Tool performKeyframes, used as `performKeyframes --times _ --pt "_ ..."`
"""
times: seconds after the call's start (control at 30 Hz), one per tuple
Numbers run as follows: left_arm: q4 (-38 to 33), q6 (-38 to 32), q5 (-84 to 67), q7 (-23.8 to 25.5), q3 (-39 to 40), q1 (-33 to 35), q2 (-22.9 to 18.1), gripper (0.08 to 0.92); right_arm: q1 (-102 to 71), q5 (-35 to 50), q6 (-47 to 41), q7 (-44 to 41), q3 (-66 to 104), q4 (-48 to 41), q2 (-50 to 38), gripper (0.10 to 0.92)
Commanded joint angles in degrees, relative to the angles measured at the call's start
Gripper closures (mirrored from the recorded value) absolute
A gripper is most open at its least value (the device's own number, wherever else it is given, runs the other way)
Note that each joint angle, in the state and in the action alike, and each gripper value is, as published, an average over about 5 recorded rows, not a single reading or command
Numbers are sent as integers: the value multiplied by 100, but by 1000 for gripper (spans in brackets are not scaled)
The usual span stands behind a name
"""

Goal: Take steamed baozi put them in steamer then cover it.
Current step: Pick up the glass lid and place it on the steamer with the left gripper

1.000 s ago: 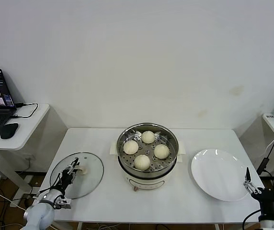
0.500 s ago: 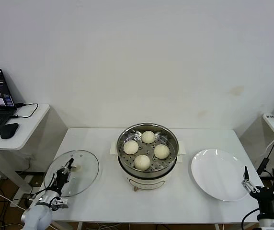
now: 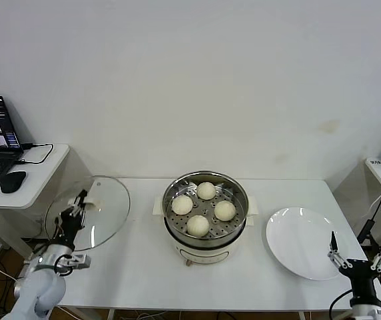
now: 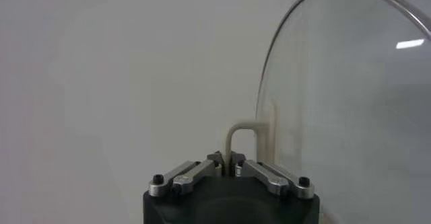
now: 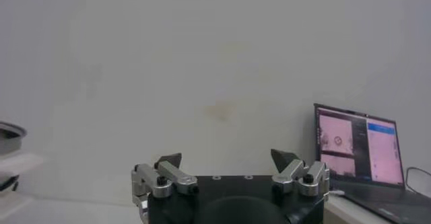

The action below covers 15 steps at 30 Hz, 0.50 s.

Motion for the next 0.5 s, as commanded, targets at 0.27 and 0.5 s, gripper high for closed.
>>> performKeyframes --times 0.27,0.5 --pt "-1228 2853 -96 1366 3392 -2254 130 866 210 -1416 574 447 -425 -539 377 202" --pt "-1224 3148 1830 2580 4015 -2464 -812 866 387 -1701 627 542 -482 -646 364 203"
